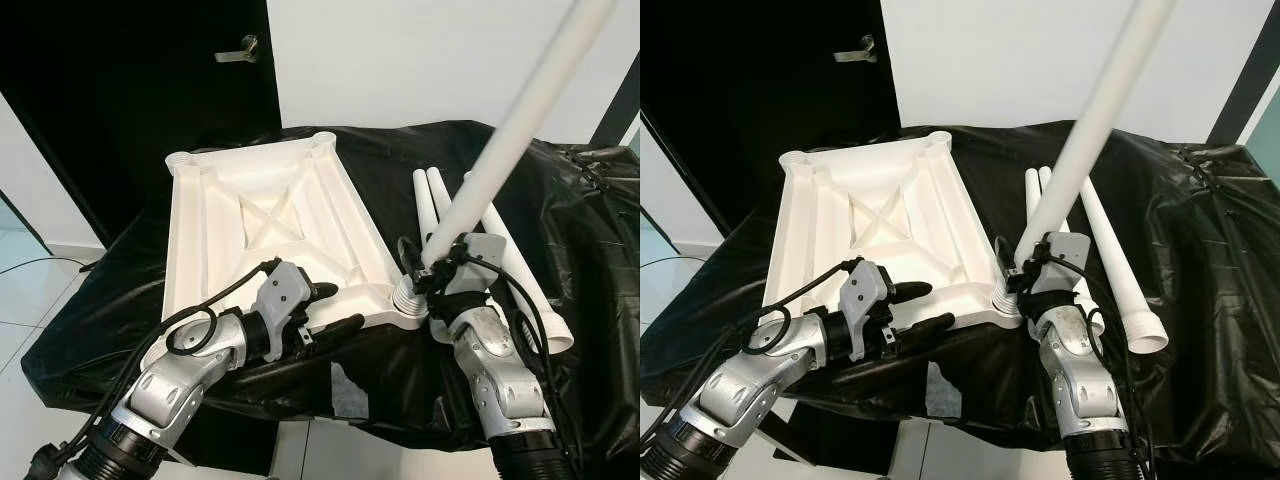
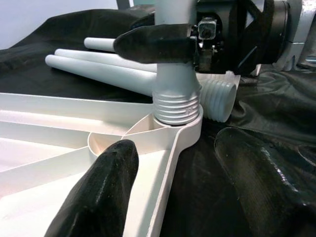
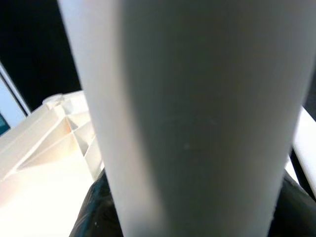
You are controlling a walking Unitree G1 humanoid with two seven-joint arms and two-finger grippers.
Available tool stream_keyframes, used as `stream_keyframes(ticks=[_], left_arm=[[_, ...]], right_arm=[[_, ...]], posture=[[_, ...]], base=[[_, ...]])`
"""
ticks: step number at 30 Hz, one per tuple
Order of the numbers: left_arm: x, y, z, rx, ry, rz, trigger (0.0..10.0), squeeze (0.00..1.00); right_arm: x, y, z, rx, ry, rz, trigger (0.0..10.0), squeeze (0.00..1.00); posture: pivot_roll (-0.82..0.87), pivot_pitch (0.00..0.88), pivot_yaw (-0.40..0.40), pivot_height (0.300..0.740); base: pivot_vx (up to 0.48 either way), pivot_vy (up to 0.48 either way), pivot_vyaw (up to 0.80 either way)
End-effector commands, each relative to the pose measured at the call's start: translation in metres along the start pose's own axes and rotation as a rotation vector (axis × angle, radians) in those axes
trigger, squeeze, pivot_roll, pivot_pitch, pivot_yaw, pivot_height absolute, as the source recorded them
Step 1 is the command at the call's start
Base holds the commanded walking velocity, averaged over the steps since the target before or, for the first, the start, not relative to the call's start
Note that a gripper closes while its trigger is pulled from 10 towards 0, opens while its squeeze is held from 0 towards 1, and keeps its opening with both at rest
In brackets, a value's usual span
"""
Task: Building children table
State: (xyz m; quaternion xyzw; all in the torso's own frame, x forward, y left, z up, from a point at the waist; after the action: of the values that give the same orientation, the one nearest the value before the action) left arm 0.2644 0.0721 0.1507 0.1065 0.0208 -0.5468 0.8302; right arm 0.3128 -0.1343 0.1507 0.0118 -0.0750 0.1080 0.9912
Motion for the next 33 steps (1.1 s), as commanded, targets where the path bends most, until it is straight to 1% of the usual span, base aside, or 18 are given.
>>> stream_keyframes(ticks=[1, 2, 3, 4, 6, 10, 12, 16, 17, 18, 20, 23, 27, 29, 30, 31, 32, 33], left_arm=[[-0.001, 0.001, -0.002, 0.001, 0.02, -0.03, 10.0, 0.0], [-0.001, 0.001, -0.002, 0.001, 0.02, -0.03, 10.0, 0.0], [-0.002, 0.002, -0.001, 0.003, 0.018, -0.026, 10.0, 0.0], [-0.002, 0.002, -0.001, 0.003, 0.018, -0.026, 10.0, 0.0], [-0.004, 0.004, 0.001, 0.005, 0.014, -0.011, 10.0, 0.0], [-0.004, 0.005, 0.001, 0.006, 0.014, -0.009, 10.0, 0.0], [-0.006, 0.006, 0.001, 0.007, 0.015, -0.006, 10.0, 0.0], [-0.006, 0.007, 0.002, 0.009, 0.017, -0.003, 10.0, 0.0], [-0.007, 0.009, 0.002, 0.014, 0.018, 0.0, 10.0, 0.0], [-0.007, 0.009, 0.003, 0.015, 0.017, 0.0, 10.0, 0.0], [-0.007, 0.009, 0.003, 0.015, 0.017, 0.0, 10.0, 0.0], [-0.007, 0.01, 0.004, 0.021, 0.019, 0.003, 10.0, 0.0], [-0.008, 0.011, 0.004, 0.023, 0.02, 0.005, 10.0, 0.0], [-0.008, 0.011, 0.005, 0.024, 0.02, 0.006, 10.0, 0.0], [-0.008, 0.011, 0.006, 0.026, 0.019, 0.008, 10.0, 0.0], [-0.008, 0.011, 0.006, 0.026, 0.019, 0.008, 10.0, 0.0], [-0.009, 0.011, 0.006, 0.027, 0.019, 0.009, 10.0, 0.0], [-0.009, 0.011, 0.006, 0.027, 0.019, 0.009, 10.0, 0.0]], right_arm=[[-0.002, 0.004, -0.017, -0.052, 0.074, 0.037, 10.0, 0.0], [-0.002, 0.004, -0.017, -0.052, 0.074, 0.037, 10.0, 0.0], [-0.002, 0.007, -0.018, -0.081, 0.072, 0.064, 10.0, 0.0], [-0.002, 0.007, -0.018, -0.081, 0.072, 0.064, 10.0, 0.0], [-0.005, 0.015, -0.023, -0.161, 0.07, 0.13, 10.0, 0.0], [-0.006, 0.015, -0.024, -0.169, 0.071, 0.135, 10.0, 0.0], [-0.008, 0.018, -0.029, -0.208, 0.074, 0.162, 10.0, 0.0], [-0.01, 0.021, -0.032, -0.24, 0.07, 0.191, 10.0, 0.0], [-0.011, 0.025, -0.033, -0.278, 0.053, 0.235, 10.0, 0.0], [-0.011, 0.027, -0.033, -0.292, 0.04, 0.258, 10.0, 0.0], [-0.012, 0.029, -0.033, -0.299, 0.033, 0.273, 10.0, 0.0], [-0.014, 0.035, -0.034, -0.326, 0.023, 0.326, 10.0, 0.0], [-0.015, 0.039, -0.035, -0.334, 0.011, 0.355, 10.0, 0.0], [-0.016, 0.04, -0.036, -0.323, 0.012, 0.362, 10.0, 0.0], [-0.016, 0.039, -0.037, -0.27, 0.026, 0.349, 10.0, 0.0], [-0.016, 0.039, -0.037, -0.27, 0.026, 0.349, 10.0, 0.0], [-0.016, 0.038, -0.038, -0.225, 0.033, 0.338, 10.0, 0.0], [-0.016, 0.038, -0.038, -0.225, 0.033, 0.338, 10.0, 0.0]], posture=[[0.04, 0.0, 0.04, 0.74], [0.04, 0.0, 0.04, 0.74], [0.04, 0.0, 0.038, 0.74], [0.04, 0.0, 0.038, 0.74], [0.05, 0.0, 0.038, 0.74], [0.05, 0.0, 0.037, 0.74], [0.05, 0.0, 0.039, 0.74], [0.05, 0.0, 0.042, 0.74], [0.05, 0.0, 0.044, 0.74], [0.05, 0.0, 0.044, 0.74], [0.05, 0.0, 0.044, 0.74], [0.06, 0.0, 0.044, 0.74], [0.06, 0.0, 0.044, 0.74], [0.06, 0.0, 0.043, 0.74], [0.06, 0.0, 0.042, 0.74], [0.06, 0.0, 0.042, 0.74], [0.06, 0.0, 0.042, 0.74], [0.06, 0.0, 0.042, 0.74]], base=[[0.0, 0.0, 0.0], [0.0, 0.0, 0.0], [0.0, 0.0, 0.0], [0.0, 0.0, 0.0], [0.0, 0.0, 0.0], [0.0, 0.0, 0.0], [0.0, 0.0, 0.0], [0.0, 0.0, 0.0], [0.0, 0.0, 0.0], [0.0, 0.0, 0.0], [0.0, 0.0, 0.0], [0.0, 0.0, 0.0], [0.0, 0.0, 0.0], [0.0, 0.0, 0.0], [0.0, 0.0, 0.0], [0.0, 0.0, 0.0], [0.0, 0.0, 0.0], [0.0, 0.0, 0.0]])
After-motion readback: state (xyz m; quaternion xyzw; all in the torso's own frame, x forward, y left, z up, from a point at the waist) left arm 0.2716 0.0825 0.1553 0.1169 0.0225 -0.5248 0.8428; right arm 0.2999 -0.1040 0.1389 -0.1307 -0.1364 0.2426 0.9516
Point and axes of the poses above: a point about 5 cm out from each wrist's last joint towards the gripper, its own x axis pointing out of the wrist towards the gripper, its own z axis along the axis of the wrist's last joint, y = z × x, the point moved 2 cm from there along x, pointing out of the wrist towards the gripper, and after that the axes turned 1 degree about x, right-handed, at the moved point
